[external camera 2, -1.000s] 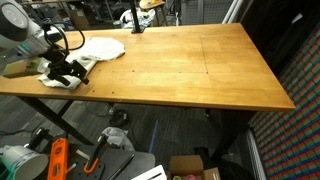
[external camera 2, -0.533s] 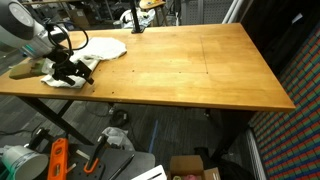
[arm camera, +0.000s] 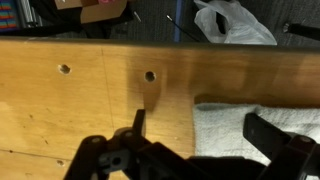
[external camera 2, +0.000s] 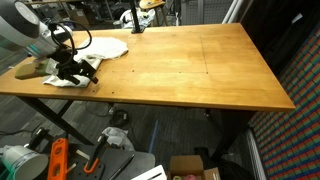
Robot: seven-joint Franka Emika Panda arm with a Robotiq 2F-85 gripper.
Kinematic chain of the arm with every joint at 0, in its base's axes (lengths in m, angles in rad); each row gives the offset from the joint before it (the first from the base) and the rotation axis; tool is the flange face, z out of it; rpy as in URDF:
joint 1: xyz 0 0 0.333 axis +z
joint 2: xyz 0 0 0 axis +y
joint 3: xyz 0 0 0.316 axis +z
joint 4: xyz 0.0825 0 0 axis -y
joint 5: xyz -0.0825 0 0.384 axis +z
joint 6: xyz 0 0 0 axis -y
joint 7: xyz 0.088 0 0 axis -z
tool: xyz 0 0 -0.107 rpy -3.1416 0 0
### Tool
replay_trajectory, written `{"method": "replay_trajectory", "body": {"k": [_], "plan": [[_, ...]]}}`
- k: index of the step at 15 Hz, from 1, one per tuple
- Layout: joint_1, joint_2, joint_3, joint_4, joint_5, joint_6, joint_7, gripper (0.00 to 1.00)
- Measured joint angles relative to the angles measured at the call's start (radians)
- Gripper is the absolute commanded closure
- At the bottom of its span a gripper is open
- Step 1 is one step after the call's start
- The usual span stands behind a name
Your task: Fold the cloth once
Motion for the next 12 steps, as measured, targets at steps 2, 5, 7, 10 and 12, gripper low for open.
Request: {"method": "replay_trajectory", "body": {"k": [2, 5, 7, 10, 12], "plan": [[-0.002, 0.000, -0.008, 0.000, -0.033, 0.005, 0.025, 0.00], [-0.007, 0.000, -0.019, 0.001, -0.072, 0.008, 0.056, 0.00], [-0.009, 0.000, -0.025, 0.001, -0.090, 0.009, 0.072, 0.00], [-0.009, 0.000, -0.029, 0.001, -0.091, 0.013, 0.074, 0.00], [-0.009, -0.001, -0.029, 0.002, -0.055, 0.023, 0.048, 0.00]]}}
